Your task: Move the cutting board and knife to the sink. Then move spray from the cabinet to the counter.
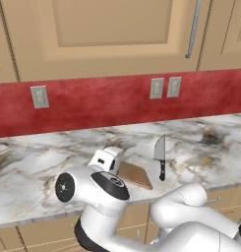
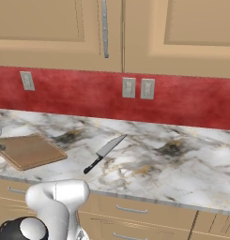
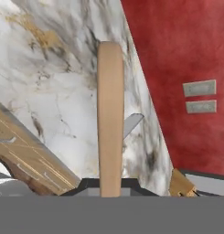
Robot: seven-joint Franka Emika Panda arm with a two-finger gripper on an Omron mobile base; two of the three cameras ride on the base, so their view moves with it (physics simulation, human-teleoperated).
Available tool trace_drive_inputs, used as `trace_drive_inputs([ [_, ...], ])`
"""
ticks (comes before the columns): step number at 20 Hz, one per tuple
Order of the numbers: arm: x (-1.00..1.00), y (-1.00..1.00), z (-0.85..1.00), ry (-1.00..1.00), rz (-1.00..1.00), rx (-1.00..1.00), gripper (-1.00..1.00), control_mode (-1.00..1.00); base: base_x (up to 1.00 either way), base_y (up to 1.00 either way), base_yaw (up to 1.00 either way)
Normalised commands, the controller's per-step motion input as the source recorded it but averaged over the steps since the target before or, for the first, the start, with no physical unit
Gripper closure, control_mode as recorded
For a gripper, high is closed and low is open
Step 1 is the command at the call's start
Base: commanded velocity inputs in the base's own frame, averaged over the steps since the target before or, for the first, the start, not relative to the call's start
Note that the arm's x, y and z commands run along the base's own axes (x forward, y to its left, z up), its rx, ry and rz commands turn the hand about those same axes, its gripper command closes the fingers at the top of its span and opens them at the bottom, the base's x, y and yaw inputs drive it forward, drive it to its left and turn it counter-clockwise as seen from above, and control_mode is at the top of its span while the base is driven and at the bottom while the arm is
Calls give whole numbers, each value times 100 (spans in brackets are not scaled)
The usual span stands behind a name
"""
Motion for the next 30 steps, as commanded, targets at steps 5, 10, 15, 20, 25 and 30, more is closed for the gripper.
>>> trace_drive_inputs([
  [5,-9,0,76,23,0,9,100,-100,0,0,0],
  [10,-10,-11,48,18,0,10,100,-100,0,0,0],
  [15,-11,-37,34,5,0,10,100,-100,0,0,0],
  [20,-4,-35,32,-9,7,2,100,-100,0,0,0],
  [25,-13,-57,13,-3,23,3,100,-100,0,0,0],
  [30,-7,-61,13,1,26,10,100,-100,0,0,0],
])
